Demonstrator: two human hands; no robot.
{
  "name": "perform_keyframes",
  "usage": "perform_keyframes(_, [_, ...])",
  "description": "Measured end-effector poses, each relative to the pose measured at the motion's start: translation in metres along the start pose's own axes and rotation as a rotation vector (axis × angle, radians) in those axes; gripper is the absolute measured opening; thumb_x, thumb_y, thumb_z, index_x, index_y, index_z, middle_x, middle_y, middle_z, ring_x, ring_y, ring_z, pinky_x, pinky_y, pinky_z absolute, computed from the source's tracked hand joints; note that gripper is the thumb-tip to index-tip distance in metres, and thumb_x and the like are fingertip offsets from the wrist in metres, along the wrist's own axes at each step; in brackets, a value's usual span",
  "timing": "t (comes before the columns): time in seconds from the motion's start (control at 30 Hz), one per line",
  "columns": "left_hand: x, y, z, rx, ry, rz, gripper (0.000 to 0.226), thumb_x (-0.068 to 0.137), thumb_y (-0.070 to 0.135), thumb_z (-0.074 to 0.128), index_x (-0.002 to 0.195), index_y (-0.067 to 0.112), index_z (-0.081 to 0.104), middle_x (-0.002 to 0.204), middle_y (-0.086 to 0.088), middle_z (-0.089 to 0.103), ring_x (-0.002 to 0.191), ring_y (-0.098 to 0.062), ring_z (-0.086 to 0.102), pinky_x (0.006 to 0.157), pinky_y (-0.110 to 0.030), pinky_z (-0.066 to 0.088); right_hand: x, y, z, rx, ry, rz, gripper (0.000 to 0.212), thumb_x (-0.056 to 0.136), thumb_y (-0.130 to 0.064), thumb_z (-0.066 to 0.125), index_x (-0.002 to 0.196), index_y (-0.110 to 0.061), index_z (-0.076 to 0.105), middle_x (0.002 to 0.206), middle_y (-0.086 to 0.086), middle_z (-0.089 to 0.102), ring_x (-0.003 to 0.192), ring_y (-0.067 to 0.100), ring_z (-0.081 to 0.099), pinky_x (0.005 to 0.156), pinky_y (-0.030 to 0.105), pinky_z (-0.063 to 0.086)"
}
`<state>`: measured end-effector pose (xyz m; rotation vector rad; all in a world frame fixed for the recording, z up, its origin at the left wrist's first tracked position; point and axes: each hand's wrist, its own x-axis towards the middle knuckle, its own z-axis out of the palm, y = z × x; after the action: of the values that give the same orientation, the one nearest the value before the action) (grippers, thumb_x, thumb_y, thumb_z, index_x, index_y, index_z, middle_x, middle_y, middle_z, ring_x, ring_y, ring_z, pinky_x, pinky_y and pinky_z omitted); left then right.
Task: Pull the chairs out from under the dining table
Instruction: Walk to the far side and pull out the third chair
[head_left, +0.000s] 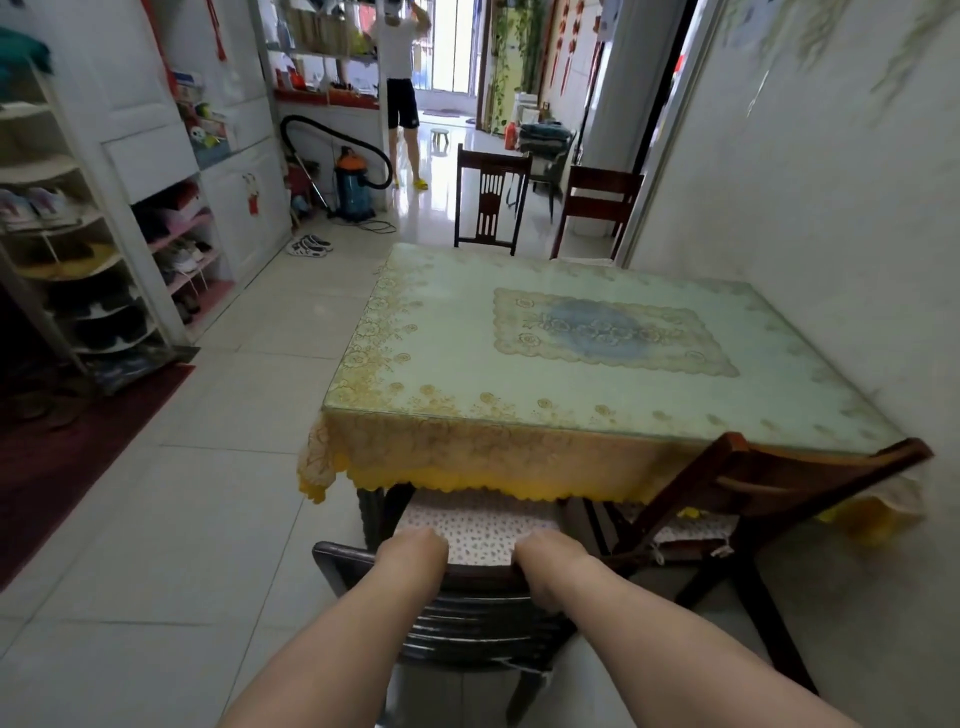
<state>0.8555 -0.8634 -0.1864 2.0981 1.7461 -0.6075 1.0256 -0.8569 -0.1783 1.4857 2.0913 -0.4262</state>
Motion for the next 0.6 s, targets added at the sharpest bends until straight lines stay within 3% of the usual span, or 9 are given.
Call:
perform_keyframes(0.13, [-0.032, 0.001, 0.013, 0.013, 0.016, 0.023, 0.026, 0.089, -0.004, 0.053, 0.112, 0.005, 0.061, 0.118, -0.012, 0.058, 0.105, -0.03, 0.06, 0.076, -0.036, 0.048, -0.025, -0.015, 0.017, 0.02, 0.028, 0.019, 0.028, 0.085, 0.009, 0.056, 0.106, -0.006, 0.066, 0.104, 0.013, 0.062, 0.083, 0.029, 0.057, 0.073, 0.038, 0.052])
perform_keyframes(0.33, [-0.076, 0.009, 0.045, 0.032, -0.014, 0.029, 0.028, 0.09, -0.002, 0.053, 0.116, 0.006, 0.06, 0.122, -0.012, 0.057, 0.11, -0.03, 0.057, 0.079, -0.035, 0.047, -0.064, -0.037, 0.055, 0.02, 0.035, 0.036, 0.027, 0.085, 0.006, 0.058, 0.107, -0.007, 0.066, 0.108, 0.013, 0.061, 0.097, 0.032, 0.059, 0.08, 0.041, 0.055])
perform_keyframes(0.47, [-0.101, 0.014, 0.063, 0.048, -0.03, 0.04, 0.031, 0.091, 0.0, 0.051, 0.121, 0.005, 0.059, 0.125, -0.013, 0.057, 0.113, -0.03, 0.056, 0.087, -0.038, 0.049, -0.089, -0.049, 0.076, 0.023, 0.056, 0.048, 0.027, 0.087, 0.002, 0.056, 0.11, -0.009, 0.066, 0.111, 0.012, 0.061, 0.1, 0.032, 0.059, 0.074, 0.035, 0.049])
perform_keyframes(0.6, [-0.123, 0.019, 0.077, 0.018, -0.051, 0.012, 0.029, 0.093, 0.006, 0.054, 0.122, 0.008, 0.058, 0.125, -0.01, 0.058, 0.114, -0.028, 0.057, 0.088, -0.036, 0.048, -0.112, -0.056, 0.088, 0.026, 0.058, 0.045, 0.031, 0.086, -0.001, 0.058, 0.115, -0.01, 0.065, 0.118, 0.012, 0.061, 0.106, 0.031, 0.058, 0.082, 0.035, 0.05])
